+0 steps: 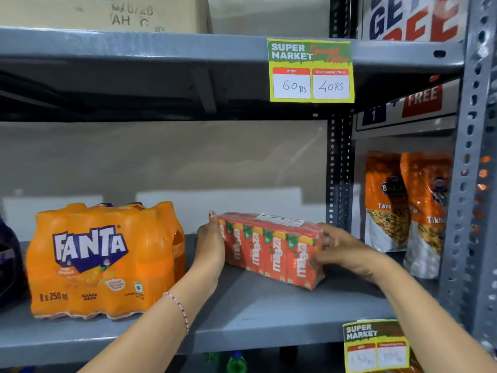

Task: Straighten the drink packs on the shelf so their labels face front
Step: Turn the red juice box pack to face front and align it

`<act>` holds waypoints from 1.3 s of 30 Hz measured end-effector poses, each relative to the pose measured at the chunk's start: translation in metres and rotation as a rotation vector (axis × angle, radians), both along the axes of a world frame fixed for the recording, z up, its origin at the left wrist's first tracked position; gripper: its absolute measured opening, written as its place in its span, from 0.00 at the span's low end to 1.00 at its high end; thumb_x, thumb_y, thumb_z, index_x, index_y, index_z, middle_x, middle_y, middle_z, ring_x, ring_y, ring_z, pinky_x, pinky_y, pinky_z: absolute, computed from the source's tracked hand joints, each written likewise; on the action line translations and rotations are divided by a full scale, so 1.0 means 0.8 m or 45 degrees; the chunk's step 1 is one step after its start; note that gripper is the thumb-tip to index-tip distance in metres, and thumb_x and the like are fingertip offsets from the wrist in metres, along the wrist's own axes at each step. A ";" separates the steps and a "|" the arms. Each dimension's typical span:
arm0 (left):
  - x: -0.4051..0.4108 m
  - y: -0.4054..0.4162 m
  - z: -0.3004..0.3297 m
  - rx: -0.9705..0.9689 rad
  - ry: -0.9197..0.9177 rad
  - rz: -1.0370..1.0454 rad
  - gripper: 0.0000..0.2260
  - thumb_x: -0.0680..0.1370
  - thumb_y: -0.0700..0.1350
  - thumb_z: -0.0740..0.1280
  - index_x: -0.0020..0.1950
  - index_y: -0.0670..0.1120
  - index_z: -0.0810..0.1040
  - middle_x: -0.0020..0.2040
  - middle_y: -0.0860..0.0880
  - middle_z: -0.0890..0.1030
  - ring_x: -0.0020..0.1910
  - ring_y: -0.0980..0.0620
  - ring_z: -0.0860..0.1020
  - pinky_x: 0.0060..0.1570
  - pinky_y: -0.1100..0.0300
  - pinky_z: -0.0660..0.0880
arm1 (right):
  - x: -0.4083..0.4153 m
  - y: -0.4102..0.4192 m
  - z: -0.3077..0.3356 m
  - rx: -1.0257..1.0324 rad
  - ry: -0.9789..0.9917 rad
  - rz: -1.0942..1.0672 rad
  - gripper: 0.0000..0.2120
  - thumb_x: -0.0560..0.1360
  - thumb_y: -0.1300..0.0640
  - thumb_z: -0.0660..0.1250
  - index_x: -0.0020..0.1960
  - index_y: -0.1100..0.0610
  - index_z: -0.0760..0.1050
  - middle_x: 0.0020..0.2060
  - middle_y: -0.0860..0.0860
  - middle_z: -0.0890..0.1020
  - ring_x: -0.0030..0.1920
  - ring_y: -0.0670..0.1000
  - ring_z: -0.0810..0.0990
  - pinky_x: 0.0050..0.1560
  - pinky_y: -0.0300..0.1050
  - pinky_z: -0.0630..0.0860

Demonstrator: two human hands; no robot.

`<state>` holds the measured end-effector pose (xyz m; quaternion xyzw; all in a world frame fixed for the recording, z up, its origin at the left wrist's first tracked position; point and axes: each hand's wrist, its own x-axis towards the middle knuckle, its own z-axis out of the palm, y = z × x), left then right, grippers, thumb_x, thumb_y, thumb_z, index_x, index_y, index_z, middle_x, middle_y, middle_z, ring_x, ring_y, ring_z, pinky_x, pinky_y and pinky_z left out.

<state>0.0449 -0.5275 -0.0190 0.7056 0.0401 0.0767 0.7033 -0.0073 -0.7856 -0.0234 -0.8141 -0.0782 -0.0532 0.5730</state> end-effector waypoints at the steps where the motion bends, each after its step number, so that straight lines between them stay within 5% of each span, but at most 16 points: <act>1: 0.004 0.003 -0.005 0.006 -0.008 0.038 0.32 0.82 0.66 0.47 0.77 0.47 0.67 0.68 0.43 0.79 0.68 0.43 0.77 0.58 0.52 0.68 | 0.002 -0.012 0.003 0.009 0.032 0.040 0.26 0.69 0.78 0.71 0.63 0.61 0.75 0.50 0.57 0.88 0.49 0.51 0.88 0.45 0.41 0.82; 5: 0.014 0.007 -0.011 0.024 -0.021 0.076 0.30 0.82 0.65 0.52 0.78 0.47 0.64 0.63 0.44 0.82 0.62 0.44 0.80 0.63 0.48 0.73 | 0.017 -0.048 0.004 0.085 0.082 0.024 0.24 0.72 0.74 0.69 0.66 0.60 0.77 0.54 0.61 0.87 0.54 0.58 0.86 0.51 0.49 0.82; 8: 0.011 0.005 0.002 -0.083 -0.115 -0.053 0.27 0.83 0.61 0.56 0.79 0.51 0.60 0.47 0.51 0.80 0.47 0.51 0.82 0.49 0.55 0.76 | 0.027 -0.039 0.003 0.140 0.032 -0.149 0.19 0.76 0.72 0.65 0.65 0.63 0.78 0.51 0.60 0.88 0.51 0.58 0.86 0.55 0.54 0.81; 10: 0.016 0.003 0.008 -0.120 -0.191 -0.128 0.25 0.83 0.59 0.58 0.79 0.55 0.60 0.46 0.53 0.79 0.43 0.53 0.82 0.42 0.57 0.76 | 0.033 -0.022 0.009 0.215 0.017 -0.158 0.15 0.80 0.64 0.63 0.65 0.61 0.78 0.51 0.59 0.88 0.53 0.58 0.85 0.60 0.55 0.78; 14: 0.025 -0.005 0.011 -0.007 -0.118 -0.288 0.18 0.84 0.53 0.60 0.72 0.48 0.70 0.46 0.47 0.84 0.42 0.48 0.85 0.47 0.53 0.80 | 0.043 0.000 0.018 0.410 0.030 -0.179 0.21 0.83 0.45 0.57 0.64 0.57 0.79 0.55 0.60 0.87 0.56 0.60 0.86 0.59 0.57 0.79; 18: 0.016 -0.005 0.010 -0.003 -0.122 -0.279 0.12 0.85 0.51 0.58 0.65 0.47 0.71 0.42 0.46 0.82 0.38 0.49 0.82 0.41 0.56 0.78 | 0.043 0.006 0.015 0.333 -0.023 -0.256 0.23 0.83 0.48 0.59 0.67 0.64 0.76 0.58 0.65 0.84 0.59 0.65 0.83 0.67 0.64 0.74; 21: 0.002 -0.002 0.009 0.007 -0.161 -0.262 0.11 0.86 0.51 0.55 0.64 0.49 0.71 0.43 0.47 0.82 0.39 0.50 0.82 0.38 0.58 0.77 | 0.034 0.009 0.012 0.334 -0.019 -0.317 0.20 0.82 0.47 0.60 0.60 0.60 0.81 0.51 0.62 0.87 0.55 0.64 0.85 0.69 0.64 0.72; 25: -0.028 0.007 0.003 0.064 -0.213 -0.266 0.12 0.86 0.54 0.53 0.64 0.52 0.70 0.45 0.48 0.82 0.40 0.51 0.82 0.38 0.58 0.77 | 0.004 0.023 -0.001 0.358 -0.038 -0.422 0.16 0.82 0.44 0.58 0.48 0.48 0.82 0.34 0.49 0.89 0.45 0.55 0.86 0.64 0.56 0.76; 28: -0.053 0.019 -0.001 0.071 -0.225 -0.312 0.11 0.86 0.54 0.53 0.65 0.55 0.70 0.46 0.50 0.82 0.40 0.53 0.82 0.34 0.61 0.76 | -0.023 0.030 -0.009 0.292 -0.076 -0.442 0.19 0.82 0.41 0.52 0.53 0.43 0.81 0.40 0.50 0.89 0.49 0.54 0.86 0.61 0.55 0.77; 32: -0.079 0.030 -0.005 -0.069 -0.220 -0.337 0.09 0.86 0.51 0.56 0.61 0.54 0.74 0.45 0.51 0.83 0.37 0.55 0.83 0.25 0.68 0.77 | -0.055 0.032 -0.014 0.256 -0.123 -0.460 0.22 0.84 0.41 0.50 0.57 0.48 0.80 0.44 0.51 0.89 0.44 0.47 0.86 0.40 0.42 0.75; 35: -0.088 0.032 -0.013 -0.184 -0.257 -0.276 0.08 0.85 0.51 0.58 0.55 0.56 0.77 0.38 0.54 0.86 0.32 0.57 0.86 0.29 0.65 0.78 | -0.069 0.035 -0.020 0.271 -0.136 -0.477 0.22 0.83 0.40 0.53 0.57 0.50 0.81 0.44 0.51 0.89 0.40 0.46 0.87 0.39 0.43 0.75; 39: -0.091 0.025 -0.021 -0.306 -0.251 -0.185 0.08 0.84 0.54 0.60 0.56 0.56 0.79 0.41 0.53 0.87 0.40 0.52 0.86 0.38 0.56 0.80 | -0.074 0.032 -0.027 0.327 -0.175 -0.488 0.20 0.82 0.41 0.56 0.58 0.52 0.81 0.45 0.51 0.89 0.41 0.45 0.88 0.39 0.42 0.76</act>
